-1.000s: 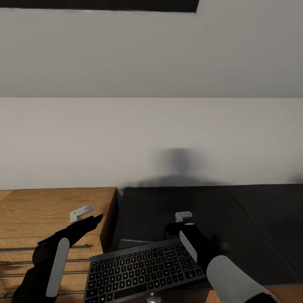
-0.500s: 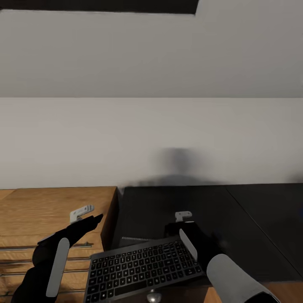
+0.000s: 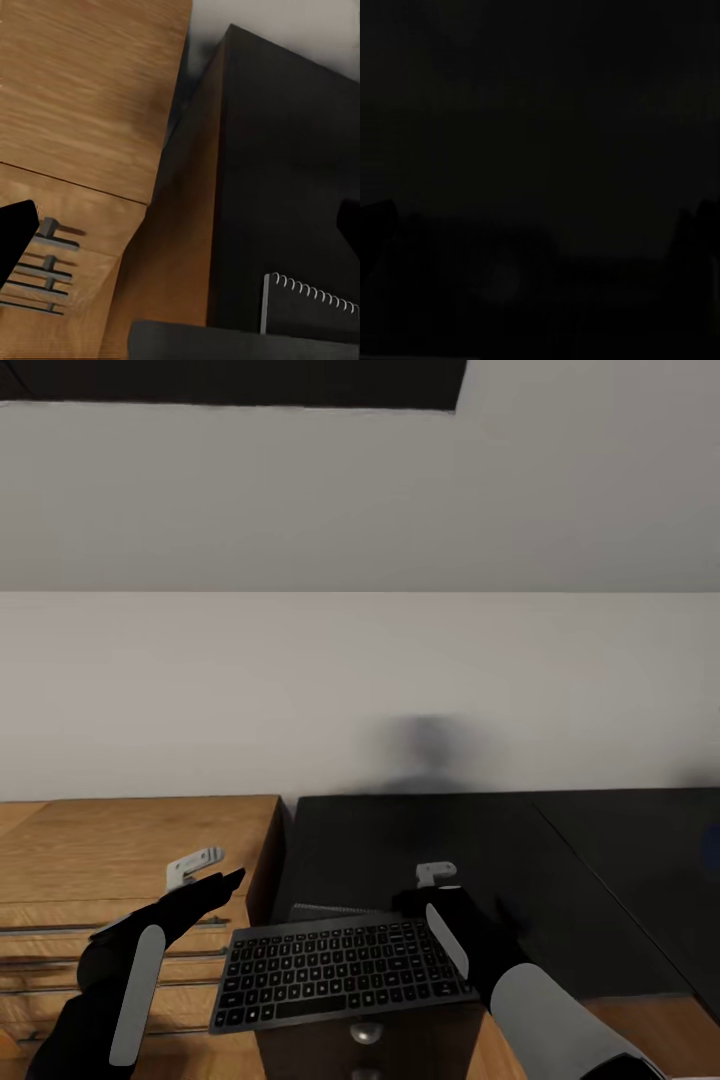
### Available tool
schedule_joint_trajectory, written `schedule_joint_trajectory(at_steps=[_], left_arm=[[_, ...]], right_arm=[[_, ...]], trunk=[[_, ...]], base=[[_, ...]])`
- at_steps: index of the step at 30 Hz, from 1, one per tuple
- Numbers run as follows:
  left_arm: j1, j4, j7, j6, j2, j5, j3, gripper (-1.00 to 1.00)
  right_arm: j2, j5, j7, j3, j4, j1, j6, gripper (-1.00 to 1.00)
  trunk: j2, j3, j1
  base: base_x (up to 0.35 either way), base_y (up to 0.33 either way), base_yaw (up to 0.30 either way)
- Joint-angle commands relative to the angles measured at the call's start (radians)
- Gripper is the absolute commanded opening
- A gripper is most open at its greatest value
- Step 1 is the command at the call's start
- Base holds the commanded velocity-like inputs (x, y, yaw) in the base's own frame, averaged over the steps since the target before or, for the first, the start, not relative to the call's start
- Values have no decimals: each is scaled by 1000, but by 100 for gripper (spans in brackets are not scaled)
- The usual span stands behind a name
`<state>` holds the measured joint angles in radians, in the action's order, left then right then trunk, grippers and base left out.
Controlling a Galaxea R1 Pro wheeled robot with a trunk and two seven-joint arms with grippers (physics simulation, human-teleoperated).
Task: In the bedroom, organize the workspace by keeping the computer under the desk, ensuring the monitor is on the desk, placing the keyboard on the desk next to the monitor, placing the mouse on the desk next to the keyboard, moving the folder from the swivel chair onto the desk next to the mouse, stacking the notebook on top of the folder with the pen on top of the notebook, and positioning the swivel chair next to the desk.
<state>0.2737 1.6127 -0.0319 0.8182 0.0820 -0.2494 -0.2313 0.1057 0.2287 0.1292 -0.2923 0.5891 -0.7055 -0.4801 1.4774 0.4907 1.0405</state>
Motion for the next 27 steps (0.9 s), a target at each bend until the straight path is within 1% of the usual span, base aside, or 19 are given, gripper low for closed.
schedule_joint_trajectory(at_steps=[1,10,18,27], left_arm=[[1,1,-3,6,1,-8,-2,100],[1,1,-3,6,1,-8,-2,100],[1,1,-3,6,1,-8,-2,100],[1,1,-3,6,1,-8,-2,100]], right_arm=[[-1,25,10,-5,-25,0,-6,100],[0,25,10,-5,-25,0,-6,100],[-1,26,10,-5,-25,0,-5,100],[-1,26,10,-5,-24,0,-5,100]], trunk=[[1,1,0],[1,1,0],[1,1,0],[1,1,0]], base=[[-116,0,0],[-87,0,0],[-178,0,0],[-58,0,0]])
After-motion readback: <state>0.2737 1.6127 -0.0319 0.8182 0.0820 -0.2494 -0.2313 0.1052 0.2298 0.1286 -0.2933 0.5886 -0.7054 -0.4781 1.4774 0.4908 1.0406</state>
